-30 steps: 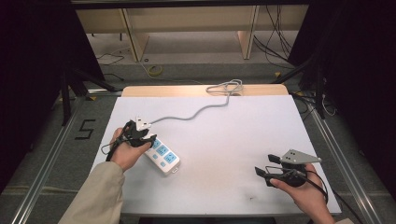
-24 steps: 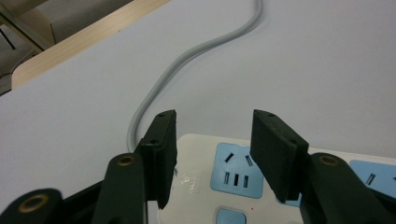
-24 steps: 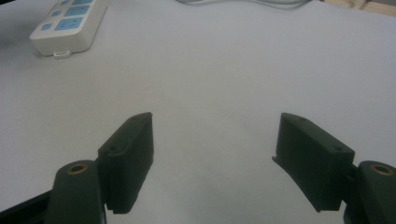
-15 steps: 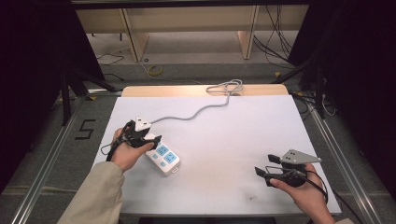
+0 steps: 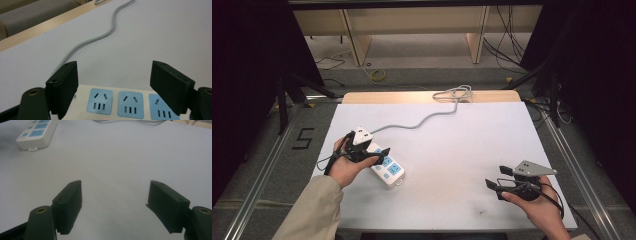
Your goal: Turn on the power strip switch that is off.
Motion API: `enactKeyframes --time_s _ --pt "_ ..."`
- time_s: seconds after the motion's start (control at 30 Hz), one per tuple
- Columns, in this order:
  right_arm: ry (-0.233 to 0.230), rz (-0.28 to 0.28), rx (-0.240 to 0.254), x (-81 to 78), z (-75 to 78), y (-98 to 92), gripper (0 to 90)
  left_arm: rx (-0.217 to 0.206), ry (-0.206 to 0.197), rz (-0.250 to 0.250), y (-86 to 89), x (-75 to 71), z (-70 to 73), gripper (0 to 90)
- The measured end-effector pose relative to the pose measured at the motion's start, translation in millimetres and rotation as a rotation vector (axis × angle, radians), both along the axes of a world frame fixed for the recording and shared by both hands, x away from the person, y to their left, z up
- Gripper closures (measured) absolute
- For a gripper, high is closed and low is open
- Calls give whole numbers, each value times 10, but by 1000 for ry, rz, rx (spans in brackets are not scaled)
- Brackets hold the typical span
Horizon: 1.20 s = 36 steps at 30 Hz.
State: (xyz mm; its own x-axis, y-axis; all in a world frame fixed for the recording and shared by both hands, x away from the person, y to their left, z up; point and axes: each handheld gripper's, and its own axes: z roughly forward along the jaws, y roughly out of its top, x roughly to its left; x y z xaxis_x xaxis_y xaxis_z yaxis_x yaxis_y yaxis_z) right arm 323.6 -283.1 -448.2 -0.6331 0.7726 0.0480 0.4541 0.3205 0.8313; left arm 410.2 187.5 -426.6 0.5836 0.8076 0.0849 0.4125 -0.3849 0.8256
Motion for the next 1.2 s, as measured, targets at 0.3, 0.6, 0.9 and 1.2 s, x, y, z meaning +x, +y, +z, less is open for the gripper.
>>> enactKeyframes --time_s 0.3,0.6,0.9,1.2 --pt "-1 3 2 -4 0 2 280 -3 -23 -39 -75 -108 5 207" --pt "0 9 1 -7 -1 2 278 -9 -23 -88 -188 -216 -8 203" --pt "2 13 0 -10 -4 2 277 6 -44 -116 -228 -284 -1 197" --pt "2 18 2 -11 -9 6 276 5 -46 -131 -257 -354 -7 194"
